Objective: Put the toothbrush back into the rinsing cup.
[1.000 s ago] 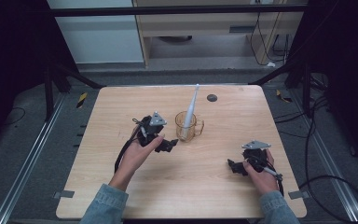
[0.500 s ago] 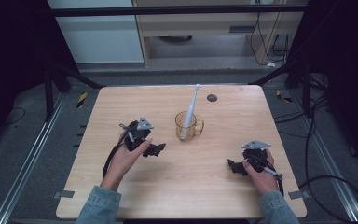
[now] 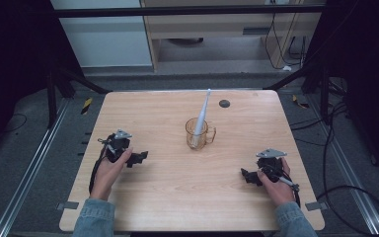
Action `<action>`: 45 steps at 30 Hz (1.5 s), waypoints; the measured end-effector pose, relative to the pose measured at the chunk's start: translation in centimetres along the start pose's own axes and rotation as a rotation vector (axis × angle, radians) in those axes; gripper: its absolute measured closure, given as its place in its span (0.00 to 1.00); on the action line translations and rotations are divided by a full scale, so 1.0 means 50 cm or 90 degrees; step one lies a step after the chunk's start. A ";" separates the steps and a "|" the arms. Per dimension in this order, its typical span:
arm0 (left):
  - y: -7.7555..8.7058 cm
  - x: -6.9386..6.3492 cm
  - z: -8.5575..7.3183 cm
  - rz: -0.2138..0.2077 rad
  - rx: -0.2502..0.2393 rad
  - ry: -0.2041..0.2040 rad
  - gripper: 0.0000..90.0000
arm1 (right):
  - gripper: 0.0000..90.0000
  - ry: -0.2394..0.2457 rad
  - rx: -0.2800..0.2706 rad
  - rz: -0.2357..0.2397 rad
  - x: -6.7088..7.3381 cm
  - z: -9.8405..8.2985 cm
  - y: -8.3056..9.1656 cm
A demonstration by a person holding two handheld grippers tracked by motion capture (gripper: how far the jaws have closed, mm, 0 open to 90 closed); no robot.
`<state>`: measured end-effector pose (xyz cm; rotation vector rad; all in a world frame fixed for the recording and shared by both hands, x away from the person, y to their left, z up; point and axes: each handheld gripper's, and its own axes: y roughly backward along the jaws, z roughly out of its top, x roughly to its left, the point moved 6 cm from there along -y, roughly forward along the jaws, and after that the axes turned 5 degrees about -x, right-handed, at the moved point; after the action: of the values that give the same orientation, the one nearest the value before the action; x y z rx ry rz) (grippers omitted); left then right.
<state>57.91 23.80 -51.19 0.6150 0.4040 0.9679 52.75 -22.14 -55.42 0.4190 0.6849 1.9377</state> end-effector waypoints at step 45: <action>-0.051 0.066 -0.051 0.059 -0.013 -0.010 0.02 | 0.01 0.001 0.000 0.000 0.000 0.000 0.000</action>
<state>59.76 26.31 -54.92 0.6274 0.3542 1.0541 52.74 -22.14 -55.42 0.4177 0.6853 1.9379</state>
